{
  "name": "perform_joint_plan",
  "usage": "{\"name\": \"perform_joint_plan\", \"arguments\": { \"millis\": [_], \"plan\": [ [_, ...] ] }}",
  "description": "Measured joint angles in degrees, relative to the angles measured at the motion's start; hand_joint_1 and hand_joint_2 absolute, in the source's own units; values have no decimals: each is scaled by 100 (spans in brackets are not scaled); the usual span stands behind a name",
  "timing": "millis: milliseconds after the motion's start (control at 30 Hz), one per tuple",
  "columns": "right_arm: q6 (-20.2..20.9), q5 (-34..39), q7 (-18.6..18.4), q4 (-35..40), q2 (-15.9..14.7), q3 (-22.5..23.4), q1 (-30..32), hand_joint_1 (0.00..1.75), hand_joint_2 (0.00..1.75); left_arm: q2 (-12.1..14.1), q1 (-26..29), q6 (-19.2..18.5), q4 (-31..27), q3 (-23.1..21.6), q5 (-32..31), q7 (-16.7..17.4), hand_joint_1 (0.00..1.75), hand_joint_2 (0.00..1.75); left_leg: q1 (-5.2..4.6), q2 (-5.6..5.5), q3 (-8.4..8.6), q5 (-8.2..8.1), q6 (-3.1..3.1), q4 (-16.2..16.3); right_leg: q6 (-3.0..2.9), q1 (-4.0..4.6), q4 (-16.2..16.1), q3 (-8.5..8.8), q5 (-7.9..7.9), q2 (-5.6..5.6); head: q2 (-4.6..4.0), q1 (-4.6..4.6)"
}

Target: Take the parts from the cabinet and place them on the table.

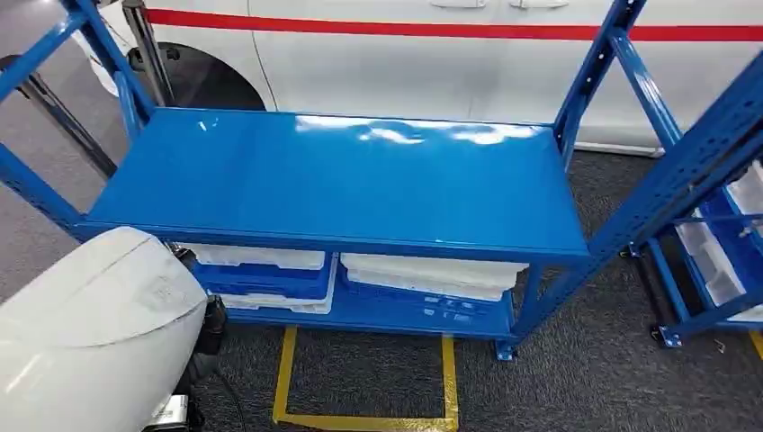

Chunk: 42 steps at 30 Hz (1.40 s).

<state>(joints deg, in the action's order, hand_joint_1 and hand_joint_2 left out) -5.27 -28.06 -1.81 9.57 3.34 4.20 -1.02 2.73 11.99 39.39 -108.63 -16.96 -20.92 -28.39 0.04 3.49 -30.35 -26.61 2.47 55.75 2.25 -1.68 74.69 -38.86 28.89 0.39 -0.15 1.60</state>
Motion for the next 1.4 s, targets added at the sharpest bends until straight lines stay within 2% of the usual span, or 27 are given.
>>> {"name": "perform_joint_plan", "arguments": {
  "millis": [33, 67, 100, 133, 233, 267, 300, 333, 367, 433, 500, 567, 600, 633, 667, 767, 833, 900, 933, 967, 1033, 1067, 1100, 1133, 1267, 1300, 1400],
  "plan": [
    [-2, -7, -2, 2, 0, 0, -7, 0, 0, 0, -1, 0, 0, -11, 0, -4, 175, 175, 10, 50, -111, 26, -30, 78, 37, -37, -356, 304, -183, -71, 0, 0],
    [-15, -15, -2, 4, 0, 0, -18, 0, 0, 0, -10, 0, 2, -15, 0, -4, 175, 175, 8, 88, -191, 35, -51, 166, 69, -67, -813, 670, -170, -221, 0, 0],
    [-20, -22, -7, 11, 18, 0, -28, 0, 0, 0, -11, 0, 0, -15, 0, -7, 175, 175, -10, 126, -282, 34, -89, 268, 94, -17, -1324, 993, 104, -389, 0, 7],
    [-22, -24, -7, 13, 15, 2, -28, 0, 0, 0, -21, -2, 2, -17, 0, -7, 175, 175, -9, 163, -311, 46, -125, 313, -56, 27, -1532, 1080, 243, -351, 0, -9],
    [13, -35, -7, 13, 15, 9, -6, 0, 0, 0, -36, -2, 4, -28, -2, -22, 175, 175, 29, 307, -330, 136, -229, 342, -196, 57, -1537, 951, 168, -216, 0, 0],
    [17, -37, -7, 9, 13, 11, 0, 0, 0, 0, -38, 0, 9, -31, 0, -22, 175, 175, 53, 252, -364, 99, -250, 368, -260, 44, -1547, 916, 118, -200, 0, 0],
    [17, -48, -7, 9, 11, 11, -19, 0, 0, 0, -35, 4, 17, -31, 11, -15, 175, 175, 67, -26, -445, -227, -296, 554, -309, 48, -1547, 837, 50, -168, 0, -7],
    [17, -50, -7, 9, 9, 11, -26, 0, 0, 0, -35, 7, 17, -31, 33, -15, 175, 175, 67, -176, -530, -568, -300, 866, -339, 57, -1546, 766, -11, -147, 0, -2],
    [37, -57, -7, 9, 9, 11, -27, 0, 0, 2, -33, 7, 26, -31, 44, -15, 175, 175, 67, -256, -637, -914, -296, 1300, -364, 83, -1546, 684, -82, -97, 0, -4],
    [61, -63, -7, 9, 9, 9, -28, 0, 0, 2, -33, 7, 42, -31, 55, -17, 175, 175, 61, -297, -724, -1146, -266, 1897, -391, 126, -1532, 518, -212, -16, 0, -4],
    [44, -70, -7, 9, 9, 11, -22, 0, 0, 2, -35, 7, 46, -33, 85, -15, 175, 175, 50, -309, -482, -792, -207, 1777, -396, 155, -1514, 341, -349, 74, 0, -4],
    [46, -70, -7, 9, 9, 11, -20, 0, 0, 2, -38, 7, 46, -31, 90, -7, 175, 175, 28, -365, 66, -415, -136, 997, -376, 160, -1493, 197, -463, 161, 0, -7],
    [52, -70, -7, 9, 9, 11, -23, 0, 0, 4, -47, 7, 46, -31, 90, -7, 175, 175, 10, -528, 424, -469, -86, 455, -355, 149, -1485, 154, -519, 185, 0, -4],
    [63, -70, -7, 9, 9, 11, -27, 0, 0, 4, -50, 7, 46, -33, 87, -7, 175, 175, -11, -572, 620, -561, -76, 115, -323, 171, -1479, 127, -560, 225, 0, -4],
    [59, -70, -7, 9, 9, 11, -22, 0, 0, 4, -53, 9, 46, -31, 87, -13, 175, 175, -17, -562, 632, -586, -92, 30, -287, 150, -1508, 123, -632, 238, 0, -2],
    [37, -72, -13, 9, 9, 11, 6, 0, 0, 4, -60, 11, 46, -39, 96, -7, 175, 175, -14, -463, 499, -391, -37, -78, -161, 162, -1584, 114, -811, 346, 0, 2],
    [39, -81, -11, 7, -7, 11, -5, 0, 0, 4, -81, 7, 52, -70, 101, -7, 175, 175, -11, -379, 397, -219, 28, -103, -154, 158, -1230, -71, -215, 152, 0, 7],
    [28, -100, -2, 7, -7, 11, -19, 0, 0, 4, -64, 7, 57, -90, 100, -7, 175, 175, -40, -310, 215, -95, 66, -83, -134, 142, -417, -242, 462, 55, 0, 7],
    [13, -107, 2, 7, -7, 11, -18, 0, 0, 4, -64, 7, 63, -103, 101, -7, 175, 175, -44, -282, 131, -37, 60, -58, -124, 132, -68, -289, 551, 36, 0, 2],
    [2, -107, 2, 7, -7, 11, -15, 0, 0, 4, -68, 7, 70, -111, 101, -7, 175, 175, -44, -261, 34, 19, 47, -30, -108, 122, 139, -270, 445, 30, 0, 4],
    [-22, -122, 2, 7, -7, 11, -19, 0, 0, 4, -71, 7, 83, -120, 107, -2, 175, 175, -41, -216, -190, 122, 13, 49, -90, 87, -100, 70, 12, 14, 0, 2],
    [-22, -127, 2, 7, -9, 11, -19, 0, 0, 4, -69, 7, 83, -120, 114, 0, 175, 175, -37, -208, -313, 164, -12, 108, -90, 71, -545, 434, -119, -7, 0, 2],
    [-22, -129, 2, 7, -9, 11, -28, 0, 0, 4, -69, 7, 83, -122, 118, 0, 175, 175, -37, -207, -384, 192, -37, 177, -95, 59, -1043, 836, -55, -25, 0, 2],
    [-18, -135, 9, 13, -9, 11, -31, 0, 0, 4, -68, 7, 83, -127, 118, 0, 175, 175, -61, -208, -459, 209, -66, 240, -115, 99, -1552, 1146, 216, -26, 0, 4],
    [-15, -133, -39, 13, -9, 13, -15, 0, 0, 4, -75, 13, 85, -149, 103, -15, 175, 175, -34, -165, -473, 349, -220, 231, -300, 128, -1666, 1066, 186, 4, 0, 4],
    [13, -122, -70, 11, -9, 20, -29, 0, 0, 7, -76, 20, 85, -151, 98, -28, 175, 175, -9, -197, -526, 292, -250, 292, -358, 102, -1694, 1024, 111, -11, 0, 0],
    [66, -107, -111, 11, -15, 24, -35, 0, 0, 7, -69, 37, 85, -151, 85, -50, 175, 175, 18, -289, -829, -668, -309, 1241, -432, 122, -1695, 829, -46, 20, 0, -2]
  ]
}}
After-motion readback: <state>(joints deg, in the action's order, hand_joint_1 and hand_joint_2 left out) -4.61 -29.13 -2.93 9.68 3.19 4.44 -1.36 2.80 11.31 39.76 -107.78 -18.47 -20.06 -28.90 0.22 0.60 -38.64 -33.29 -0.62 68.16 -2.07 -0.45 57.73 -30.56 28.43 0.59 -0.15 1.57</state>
